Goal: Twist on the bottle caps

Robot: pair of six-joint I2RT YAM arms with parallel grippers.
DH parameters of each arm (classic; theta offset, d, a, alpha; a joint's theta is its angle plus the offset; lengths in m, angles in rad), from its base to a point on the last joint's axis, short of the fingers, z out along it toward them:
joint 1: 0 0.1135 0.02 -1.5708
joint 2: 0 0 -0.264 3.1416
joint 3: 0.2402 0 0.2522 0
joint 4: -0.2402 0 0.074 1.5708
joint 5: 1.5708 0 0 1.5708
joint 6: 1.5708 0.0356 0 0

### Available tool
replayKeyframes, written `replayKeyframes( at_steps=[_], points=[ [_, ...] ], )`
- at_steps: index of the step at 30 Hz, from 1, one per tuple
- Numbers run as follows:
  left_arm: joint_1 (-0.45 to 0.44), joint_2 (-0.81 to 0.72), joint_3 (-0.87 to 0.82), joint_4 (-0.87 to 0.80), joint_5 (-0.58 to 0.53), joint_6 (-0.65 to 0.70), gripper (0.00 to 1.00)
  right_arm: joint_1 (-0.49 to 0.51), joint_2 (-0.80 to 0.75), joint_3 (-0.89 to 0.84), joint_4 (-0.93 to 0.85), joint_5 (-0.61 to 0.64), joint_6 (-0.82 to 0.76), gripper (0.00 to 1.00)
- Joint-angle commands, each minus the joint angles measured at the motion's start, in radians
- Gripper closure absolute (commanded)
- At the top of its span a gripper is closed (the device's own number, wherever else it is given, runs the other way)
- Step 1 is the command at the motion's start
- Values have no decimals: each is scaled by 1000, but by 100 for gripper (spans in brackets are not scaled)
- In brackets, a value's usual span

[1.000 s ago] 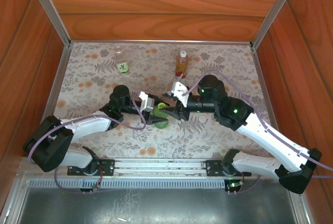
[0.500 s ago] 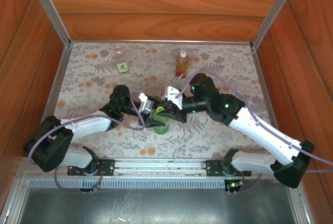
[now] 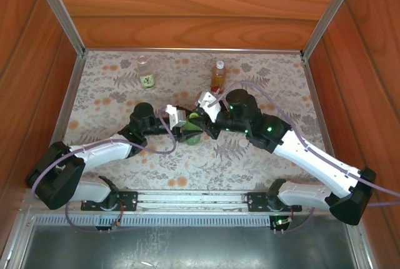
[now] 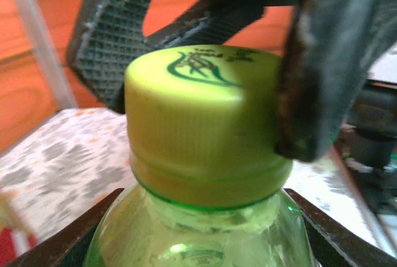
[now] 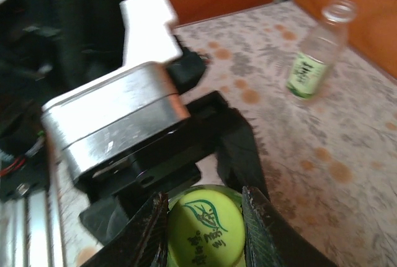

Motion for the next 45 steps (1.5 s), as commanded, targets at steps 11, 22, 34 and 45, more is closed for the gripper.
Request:
replayKeyframes(
  at_steps=[11,22,34,45],
  points=[
    [-20,-34,-30,11,-338,130,39,-8,71,-39,-17,775,535,95],
    [7,-30,-34,-7,-16,78,39,-15,-99,-113,142,122,145,49],
    [8,-17,14,-9,389,-12,38,-41,-179,-114,56,-369,-98,42],
    [8,-37,6,-9,375,-3,38,-42,-104,-110,55,-389,-115,58]
  ],
)
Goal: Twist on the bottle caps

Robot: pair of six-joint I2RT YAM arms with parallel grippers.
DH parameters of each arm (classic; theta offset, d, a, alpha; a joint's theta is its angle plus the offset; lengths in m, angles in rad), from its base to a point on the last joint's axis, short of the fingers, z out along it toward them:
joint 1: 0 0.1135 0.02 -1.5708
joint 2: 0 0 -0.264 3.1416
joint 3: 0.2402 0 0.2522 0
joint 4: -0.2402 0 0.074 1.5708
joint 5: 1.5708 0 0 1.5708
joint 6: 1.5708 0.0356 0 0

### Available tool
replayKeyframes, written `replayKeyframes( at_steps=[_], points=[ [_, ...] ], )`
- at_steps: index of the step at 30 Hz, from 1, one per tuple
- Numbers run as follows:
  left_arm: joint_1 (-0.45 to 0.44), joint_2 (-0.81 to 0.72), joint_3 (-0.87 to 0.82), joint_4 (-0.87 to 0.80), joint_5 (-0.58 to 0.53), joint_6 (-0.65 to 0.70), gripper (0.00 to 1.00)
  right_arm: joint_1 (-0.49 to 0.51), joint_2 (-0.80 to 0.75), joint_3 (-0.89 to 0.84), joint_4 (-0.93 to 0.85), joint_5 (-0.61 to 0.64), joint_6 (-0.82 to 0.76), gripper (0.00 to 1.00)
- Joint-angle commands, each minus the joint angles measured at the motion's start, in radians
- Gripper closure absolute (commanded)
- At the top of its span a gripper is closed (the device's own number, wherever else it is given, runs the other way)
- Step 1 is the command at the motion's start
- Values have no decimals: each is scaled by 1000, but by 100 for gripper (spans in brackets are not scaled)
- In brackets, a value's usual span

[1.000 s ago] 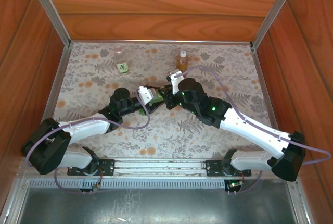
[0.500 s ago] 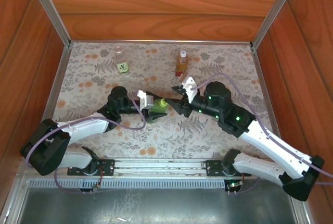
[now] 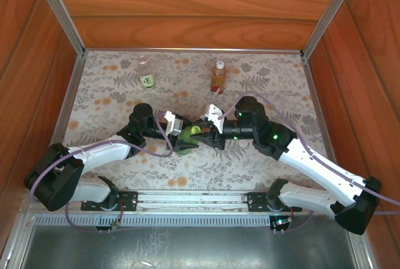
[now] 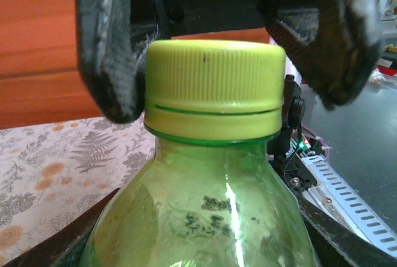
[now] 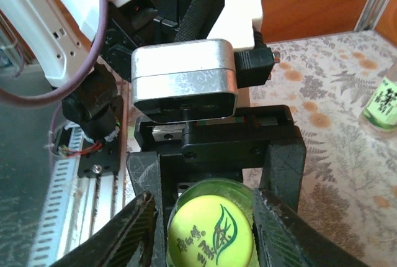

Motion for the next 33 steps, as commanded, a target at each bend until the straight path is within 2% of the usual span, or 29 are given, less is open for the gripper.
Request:
replayKeyframes(
  at_steps=[1,4,8,10,14,21,23,27,30,33],
  points=[
    [-3,-24,20,19,21,3,38,-9,-4,17,-2,-23,-11,62],
    [-3,-17,13,19,-9,10,39,-9,-12,9,16,-16,4,71],
    [-3,-18,9,19,-126,37,38,-9,-13,-18,89,46,85,75],
    [-6,-24,5,19,-247,60,38,-7,-11,-32,140,166,196,73],
    [-32,-27,9,20,-470,114,39,5,-12,-48,150,414,408,79],
    [-35,-22,2,20,-446,132,37,14,-23,-54,103,462,400,81],
    [-37,-26,-12,20,-428,140,29,14,-17,-43,93,472,382,81],
    [-35,-50,-43,20,-415,116,0,13,8,-6,24,550,350,82],
    [-34,-96,-87,20,-456,69,0,13,35,21,-15,635,324,82],
    [-31,-165,-164,20,-603,36,0,-4,95,71,-36,699,286,82]
  ],
)
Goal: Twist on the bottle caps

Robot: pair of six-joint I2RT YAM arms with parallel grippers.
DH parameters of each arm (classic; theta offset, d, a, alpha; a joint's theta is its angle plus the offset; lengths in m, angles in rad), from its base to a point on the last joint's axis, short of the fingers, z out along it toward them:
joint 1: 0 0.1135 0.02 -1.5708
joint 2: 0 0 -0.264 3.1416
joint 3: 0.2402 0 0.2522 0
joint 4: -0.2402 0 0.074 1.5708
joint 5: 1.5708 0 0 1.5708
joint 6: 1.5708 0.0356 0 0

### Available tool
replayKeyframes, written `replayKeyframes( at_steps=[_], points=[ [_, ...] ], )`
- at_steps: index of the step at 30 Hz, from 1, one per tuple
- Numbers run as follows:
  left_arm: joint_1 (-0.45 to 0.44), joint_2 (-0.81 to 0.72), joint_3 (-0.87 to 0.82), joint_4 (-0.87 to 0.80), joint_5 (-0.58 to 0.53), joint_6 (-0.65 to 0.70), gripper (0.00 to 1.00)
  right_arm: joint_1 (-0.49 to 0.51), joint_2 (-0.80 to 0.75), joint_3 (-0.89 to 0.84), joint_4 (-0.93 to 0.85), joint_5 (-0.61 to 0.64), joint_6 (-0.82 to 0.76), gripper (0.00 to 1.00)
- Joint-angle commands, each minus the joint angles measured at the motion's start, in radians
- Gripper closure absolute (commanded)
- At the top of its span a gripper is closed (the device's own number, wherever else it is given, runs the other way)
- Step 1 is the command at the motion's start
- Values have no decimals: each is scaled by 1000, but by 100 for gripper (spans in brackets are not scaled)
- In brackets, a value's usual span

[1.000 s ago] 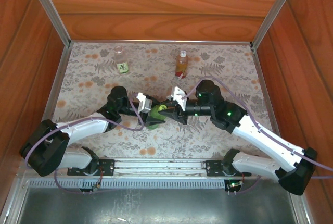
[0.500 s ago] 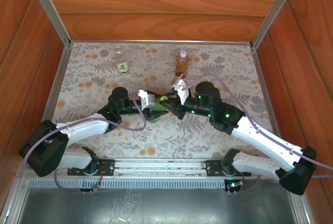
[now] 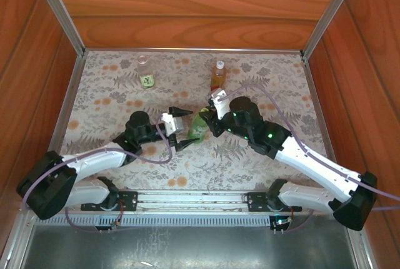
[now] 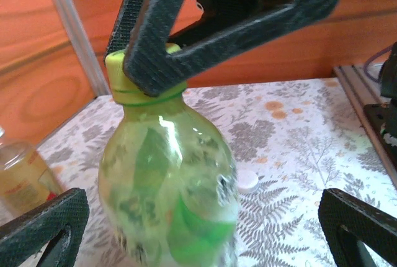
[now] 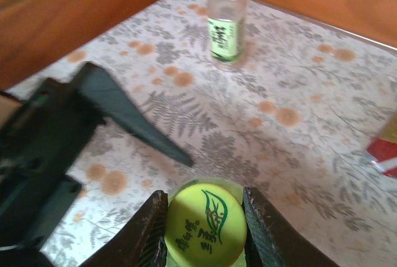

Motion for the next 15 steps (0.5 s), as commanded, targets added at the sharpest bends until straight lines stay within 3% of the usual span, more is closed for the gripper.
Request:
replayKeyframes(
  at_steps=[1,6,15],
  points=[
    [6,-83,-79,13,-181,-57,0,-30,64,82,-38,126,-41,82],
    [36,-213,-184,-55,-385,-123,0,-160,250,234,-32,60,-31,82],
    [60,-272,-222,-125,-465,-140,0,-291,642,604,-29,-77,-45,81]
  ],
)
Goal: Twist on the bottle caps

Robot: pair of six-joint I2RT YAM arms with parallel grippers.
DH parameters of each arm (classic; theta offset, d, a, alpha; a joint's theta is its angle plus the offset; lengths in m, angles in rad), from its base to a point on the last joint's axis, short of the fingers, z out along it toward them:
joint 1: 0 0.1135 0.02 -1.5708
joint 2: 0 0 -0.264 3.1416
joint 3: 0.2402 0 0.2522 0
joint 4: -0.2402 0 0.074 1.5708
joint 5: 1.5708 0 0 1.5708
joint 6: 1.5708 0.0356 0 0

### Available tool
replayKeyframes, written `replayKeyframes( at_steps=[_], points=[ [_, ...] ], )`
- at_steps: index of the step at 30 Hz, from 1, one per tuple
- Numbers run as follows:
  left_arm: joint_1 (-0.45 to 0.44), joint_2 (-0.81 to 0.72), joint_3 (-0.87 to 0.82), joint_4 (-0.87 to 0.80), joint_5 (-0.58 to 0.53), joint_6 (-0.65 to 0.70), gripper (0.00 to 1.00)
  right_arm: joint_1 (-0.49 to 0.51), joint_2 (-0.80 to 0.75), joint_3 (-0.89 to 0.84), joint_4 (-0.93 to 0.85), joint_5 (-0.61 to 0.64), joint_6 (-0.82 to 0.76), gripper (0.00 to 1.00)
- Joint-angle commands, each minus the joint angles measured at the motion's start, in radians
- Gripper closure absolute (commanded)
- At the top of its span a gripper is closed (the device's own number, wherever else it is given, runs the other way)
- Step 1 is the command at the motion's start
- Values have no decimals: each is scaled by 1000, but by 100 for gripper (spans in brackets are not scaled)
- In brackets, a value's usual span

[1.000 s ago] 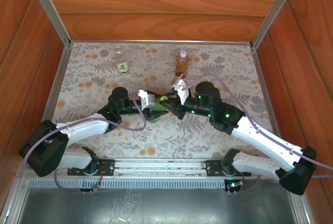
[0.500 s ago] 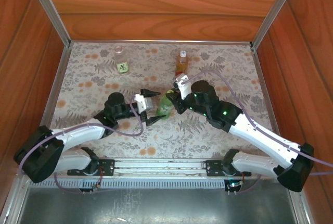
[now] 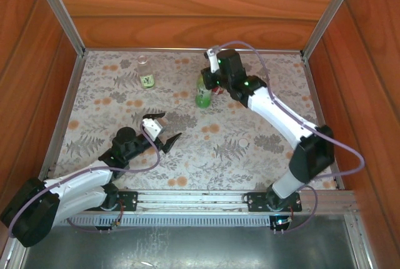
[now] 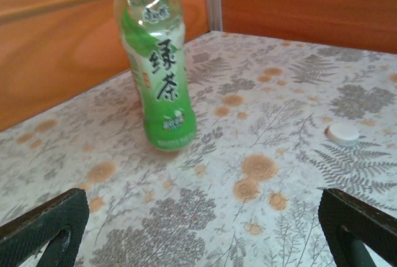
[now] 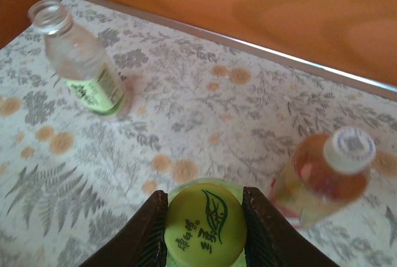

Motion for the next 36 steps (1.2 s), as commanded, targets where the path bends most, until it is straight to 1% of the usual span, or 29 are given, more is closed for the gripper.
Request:
replayKeyframes(
  at_steps=[1,3,6,9,13,14,17,20,23,25,28,32,36],
  points=[
    [18,-18,-1,-33,-54,-23,0,-21,107,123,-7,-63,-24,80],
    [28,-12,2,-38,-52,-26,0,-29,168,180,-30,-59,-45,80],
    [42,-1,8,-42,-43,-29,0,-40,218,227,-62,-63,-68,79],
    [61,15,20,-42,-38,-31,0,-49,243,239,-73,-97,-62,78],
    [86,45,43,-41,-43,-34,0,-50,261,235,-73,-106,-59,75],
    [95,52,50,-42,-47,-35,0,-51,261,233,-72,-105,-59,72],
    [125,78,73,-42,-97,-43,0,-51,247,227,-59,-104,-62,57],
    [180,119,103,-42,-119,-62,0,-50,216,222,-39,-122,-76,43],
    [238,166,140,-39,-140,-67,0,-50,179,229,-43,-125,-85,35],
    [287,193,167,-38,-149,-74,0,-50,149,224,-42,-119,-91,28],
    [374,233,209,-39,-139,-69,0,-48,92,198,-30,-135,-100,22],
    [479,293,295,-38,-120,-65,0,-32,-1,136,-11,-182,-113,20],
    [536,414,424,-36,-76,-36,0,-4,-55,84,-21,-228,-145,16]
  ],
)
